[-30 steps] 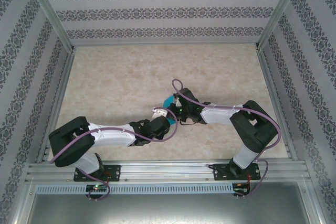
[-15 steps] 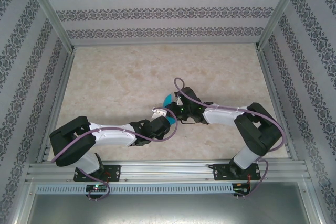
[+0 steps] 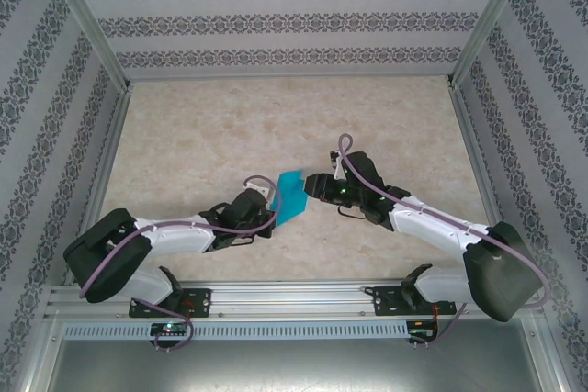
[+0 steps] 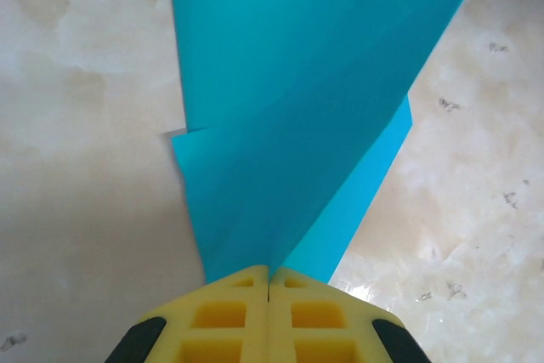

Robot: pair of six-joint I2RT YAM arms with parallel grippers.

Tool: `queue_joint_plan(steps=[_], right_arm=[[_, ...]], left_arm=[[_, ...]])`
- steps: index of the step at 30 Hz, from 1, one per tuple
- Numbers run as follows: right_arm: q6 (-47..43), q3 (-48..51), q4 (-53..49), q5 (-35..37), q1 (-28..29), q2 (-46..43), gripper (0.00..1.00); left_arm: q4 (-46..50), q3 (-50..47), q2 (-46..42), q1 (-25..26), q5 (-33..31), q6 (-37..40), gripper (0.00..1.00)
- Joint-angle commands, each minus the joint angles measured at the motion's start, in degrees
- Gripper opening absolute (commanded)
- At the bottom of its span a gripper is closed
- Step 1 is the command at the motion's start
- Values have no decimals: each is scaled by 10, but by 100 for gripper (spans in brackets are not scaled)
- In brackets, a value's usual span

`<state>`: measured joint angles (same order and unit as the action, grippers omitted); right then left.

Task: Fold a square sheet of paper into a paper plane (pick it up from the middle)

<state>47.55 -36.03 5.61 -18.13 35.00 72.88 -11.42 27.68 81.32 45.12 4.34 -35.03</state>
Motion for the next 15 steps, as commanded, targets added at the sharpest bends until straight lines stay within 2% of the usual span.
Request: queue_joint_plan(steps=[1,5,15], right_arm=[[-22,8,16,-23,2,23,34],[-26,-13,30,-37,21,71,23],[-29,-79,50,-76,45,181,16]], left_arm=[[-73,-12,14,-26,96,-26,2],[-122,-29,35,-57,147,-57,2],[-164,-72,23,-101,176,-112,2]])
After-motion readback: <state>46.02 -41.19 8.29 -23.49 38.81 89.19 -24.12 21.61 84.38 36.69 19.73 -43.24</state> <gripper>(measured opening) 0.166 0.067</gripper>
